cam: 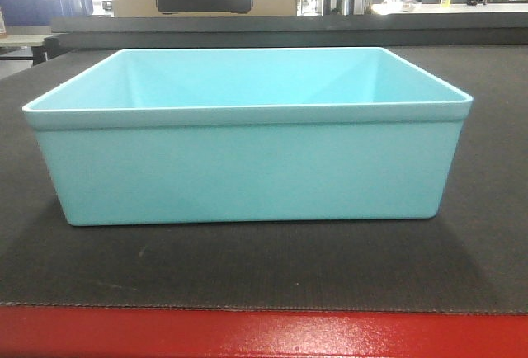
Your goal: Fetch blue bin and place on conveyor start
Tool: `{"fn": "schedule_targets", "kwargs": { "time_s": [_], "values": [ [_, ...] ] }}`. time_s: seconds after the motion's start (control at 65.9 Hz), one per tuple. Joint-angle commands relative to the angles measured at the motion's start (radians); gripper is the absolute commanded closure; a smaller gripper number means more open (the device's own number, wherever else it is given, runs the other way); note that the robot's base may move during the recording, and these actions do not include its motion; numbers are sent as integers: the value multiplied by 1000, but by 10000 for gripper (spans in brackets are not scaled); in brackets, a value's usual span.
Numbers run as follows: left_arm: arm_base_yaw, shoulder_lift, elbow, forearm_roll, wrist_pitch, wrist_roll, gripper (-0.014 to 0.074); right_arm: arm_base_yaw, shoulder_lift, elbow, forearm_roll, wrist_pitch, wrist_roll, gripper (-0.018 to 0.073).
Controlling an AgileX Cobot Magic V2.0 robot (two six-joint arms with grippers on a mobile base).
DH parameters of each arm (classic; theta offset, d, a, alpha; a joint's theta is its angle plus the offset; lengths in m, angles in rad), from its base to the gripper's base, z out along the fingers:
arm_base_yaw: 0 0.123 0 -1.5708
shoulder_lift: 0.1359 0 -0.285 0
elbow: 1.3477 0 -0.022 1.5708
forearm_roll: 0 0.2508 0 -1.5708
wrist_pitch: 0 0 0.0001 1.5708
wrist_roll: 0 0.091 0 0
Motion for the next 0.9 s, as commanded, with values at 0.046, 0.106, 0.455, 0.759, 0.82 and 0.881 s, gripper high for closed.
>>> {"fn": "schedule_targets", "kwargs": {
  "time_s": [0.046,0.106,0.455,0.759,0.82,0.881],
  "values": [
    [6,-6,5,-10,-79,-1,707,-4,-3,1,-10,-33,-8,721],
    [6,-6,5,-10,-93,-1,707,-4,-3,1,-10,-37,-8,721],
    [6,-6,5,-10,-98,-1,707,-4,-3,1,-10,-39,-8,721],
    [6,-6,5,-10,-98,-1,707,-4,-3,1,-10,-39,-8,721],
    [6,-6,5,-10,-98,-1,707,-4,-3,1,-10,-39,-8,721],
    [6,-6,5,-10,-98,-1,707,-4,-3,1,-10,-39,-8,721]
  ]
}}
